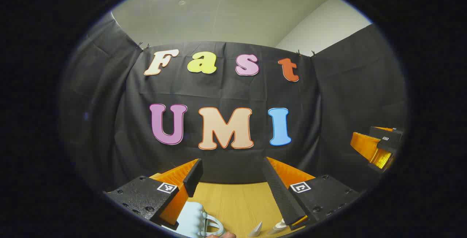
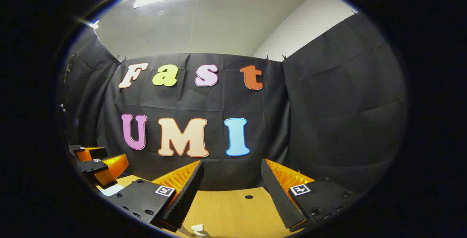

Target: First open the suitcase, pack the skin care products into it, and then close the suitcase.

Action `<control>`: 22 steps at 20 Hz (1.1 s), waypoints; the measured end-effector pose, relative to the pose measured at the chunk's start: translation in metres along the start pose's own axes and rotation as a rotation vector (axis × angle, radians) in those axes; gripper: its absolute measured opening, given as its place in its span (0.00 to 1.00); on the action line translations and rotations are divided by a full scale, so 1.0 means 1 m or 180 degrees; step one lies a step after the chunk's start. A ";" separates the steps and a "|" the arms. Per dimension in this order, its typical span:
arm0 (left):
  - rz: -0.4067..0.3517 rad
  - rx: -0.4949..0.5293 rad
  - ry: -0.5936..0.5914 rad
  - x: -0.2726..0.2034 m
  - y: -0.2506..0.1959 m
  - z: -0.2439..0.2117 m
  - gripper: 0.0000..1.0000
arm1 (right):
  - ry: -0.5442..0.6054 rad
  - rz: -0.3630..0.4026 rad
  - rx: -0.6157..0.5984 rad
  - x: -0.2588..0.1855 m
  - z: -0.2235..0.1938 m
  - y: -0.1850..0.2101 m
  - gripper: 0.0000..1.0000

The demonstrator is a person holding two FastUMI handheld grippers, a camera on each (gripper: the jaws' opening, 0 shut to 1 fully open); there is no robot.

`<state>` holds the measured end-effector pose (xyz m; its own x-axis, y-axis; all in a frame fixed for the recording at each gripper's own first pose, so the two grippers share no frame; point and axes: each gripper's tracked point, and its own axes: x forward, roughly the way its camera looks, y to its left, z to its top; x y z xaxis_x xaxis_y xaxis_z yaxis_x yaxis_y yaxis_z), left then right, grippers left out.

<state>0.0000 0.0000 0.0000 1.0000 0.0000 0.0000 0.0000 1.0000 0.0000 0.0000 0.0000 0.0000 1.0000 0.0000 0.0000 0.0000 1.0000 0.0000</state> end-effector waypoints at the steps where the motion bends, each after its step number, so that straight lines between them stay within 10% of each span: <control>1: 0.0002 -0.0017 -0.0010 0.001 -0.002 0.001 0.96 | -0.0022 -0.0001 0.0001 0.001 0.000 -0.001 0.98; 22: 0.0474 0.0212 0.0473 -0.012 0.044 -0.067 0.97 | 0.0134 0.0764 0.0073 0.011 -0.044 0.035 0.98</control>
<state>-0.0118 0.0438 -0.0671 0.9780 0.1527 -0.1423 -0.1428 0.9867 0.0772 0.0108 0.0345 -0.0443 0.9704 0.2382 -0.0389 -0.2373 0.9711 0.0276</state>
